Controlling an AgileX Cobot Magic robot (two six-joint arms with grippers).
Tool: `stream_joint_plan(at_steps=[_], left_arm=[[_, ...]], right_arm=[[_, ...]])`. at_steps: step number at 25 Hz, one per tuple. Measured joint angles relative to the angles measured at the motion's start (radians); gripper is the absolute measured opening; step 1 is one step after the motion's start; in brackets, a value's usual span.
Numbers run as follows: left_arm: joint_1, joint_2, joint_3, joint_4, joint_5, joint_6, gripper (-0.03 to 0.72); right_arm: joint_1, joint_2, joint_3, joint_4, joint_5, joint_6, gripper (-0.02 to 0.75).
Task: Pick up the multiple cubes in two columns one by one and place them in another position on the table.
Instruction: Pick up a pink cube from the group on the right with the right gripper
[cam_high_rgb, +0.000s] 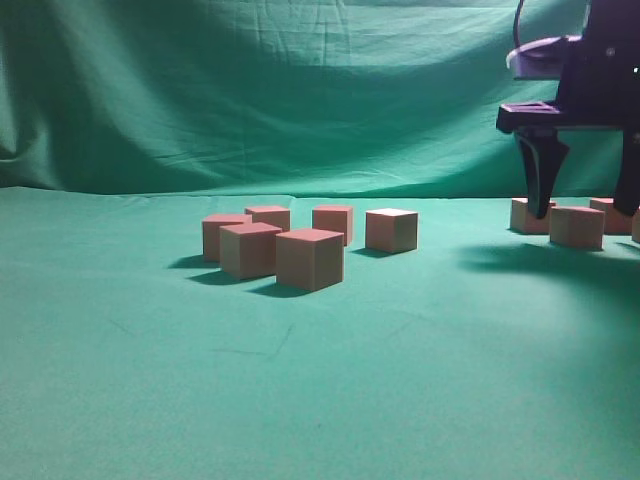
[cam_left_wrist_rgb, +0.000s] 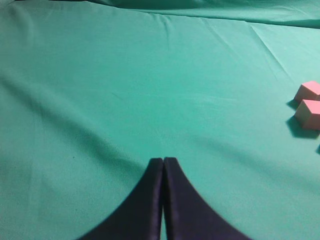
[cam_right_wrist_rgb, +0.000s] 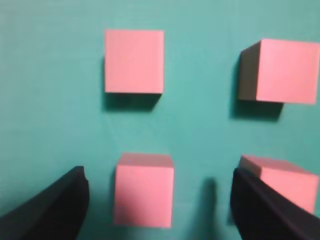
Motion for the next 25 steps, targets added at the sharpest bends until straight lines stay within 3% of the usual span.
stream_joint_plan(at_steps=[5, 11, 12, 17, 25], left_arm=[[0.0, 0.0, 0.0, 0.0, 0.0, 0.0, 0.0], [0.0, 0.0, 0.0, 0.0, 0.0, 0.0, 0.0], [0.0, 0.0, 0.0, 0.0, 0.0, 0.0, 0.0], [0.0, 0.0, 0.0, 0.0, 0.0, 0.0, 0.0], [0.0, 0.0, 0.0, 0.0, 0.0, 0.0, 0.0]], right_arm=[[0.0, 0.037, 0.0, 0.002, -0.041, -0.003, 0.58], [0.0, 0.054, 0.0, 0.002, -0.058, -0.005, 0.262], [0.0, 0.054, 0.0, 0.002, -0.06, -0.005, 0.246], [0.0, 0.052, -0.037, 0.002, 0.011, -0.005, 0.255], [0.048, -0.125, -0.165, 0.002, 0.301, -0.005, 0.255]])
